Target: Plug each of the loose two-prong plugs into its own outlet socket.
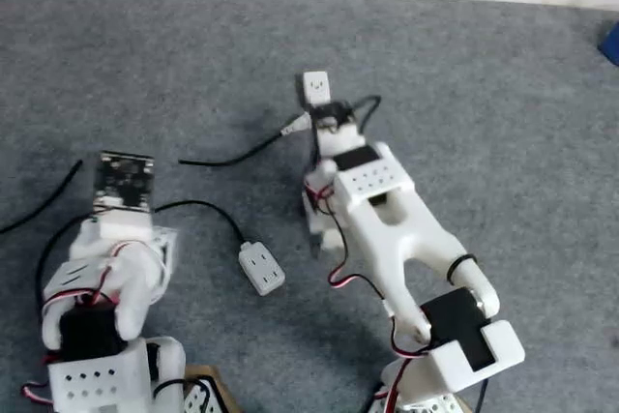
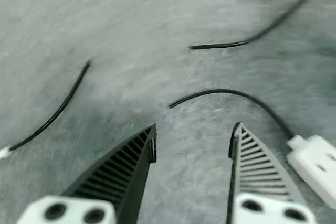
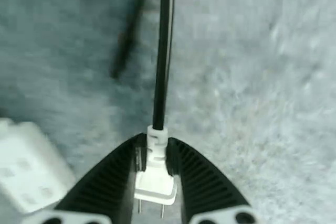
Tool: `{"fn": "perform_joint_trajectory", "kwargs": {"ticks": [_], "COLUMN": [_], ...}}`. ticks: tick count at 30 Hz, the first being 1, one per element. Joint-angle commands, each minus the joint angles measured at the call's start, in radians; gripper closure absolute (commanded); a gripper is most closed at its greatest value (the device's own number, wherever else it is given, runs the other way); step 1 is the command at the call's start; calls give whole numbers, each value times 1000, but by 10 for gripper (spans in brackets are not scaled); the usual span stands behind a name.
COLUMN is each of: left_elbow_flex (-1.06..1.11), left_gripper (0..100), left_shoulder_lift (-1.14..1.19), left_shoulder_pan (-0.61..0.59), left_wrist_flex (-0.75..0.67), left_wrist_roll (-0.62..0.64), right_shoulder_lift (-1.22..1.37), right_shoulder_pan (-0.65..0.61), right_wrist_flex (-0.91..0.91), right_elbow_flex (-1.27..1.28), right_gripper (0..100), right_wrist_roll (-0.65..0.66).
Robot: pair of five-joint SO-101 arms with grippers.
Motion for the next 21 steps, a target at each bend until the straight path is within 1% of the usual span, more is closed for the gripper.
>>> {"fn": "perform_joint_trajectory", "kwargs": {"ticks": [1, 5, 7, 9, 11, 13, 16, 19, 21], "left_elbow_flex": [-48, -48, -58, -77, -105, -145, -203, -225, -223], "left_gripper": [762, 753, 705, 651, 639, 636, 632, 591, 577], "left_shoulder_lift": [-1, 1, 1, 1, 1, 1, 1, 1, 1], "left_shoulder_pan": [125, 222, 265, 306, 343, 372, 409, 423, 424], "left_wrist_flex": [-14, -21, -21, -21, -20, -14, -14, -14, -18], "left_wrist_roll": [-11, -9, -5, -3, -3, -3, -3, 0, 28], "right_shoulder_lift": [-15, -85, -183, -317, -467, -599, -762, -865, -889], "right_shoulder_pan": [-45, -58, -74, -93, -97, -97, -93, -96, -97], "right_wrist_flex": [150, 285, 358, 383, 354, 269, 28, -203, -306], "right_elbow_flex": [-262, -483, -545, -555, -503, -354, -13, 289, 392], "right_gripper": [991, 991, 991, 991, 991, 991, 991, 992, 992], "right_wrist_roll": [11, 12, 15, 9, -6, -49, -51, -61, -98]}}
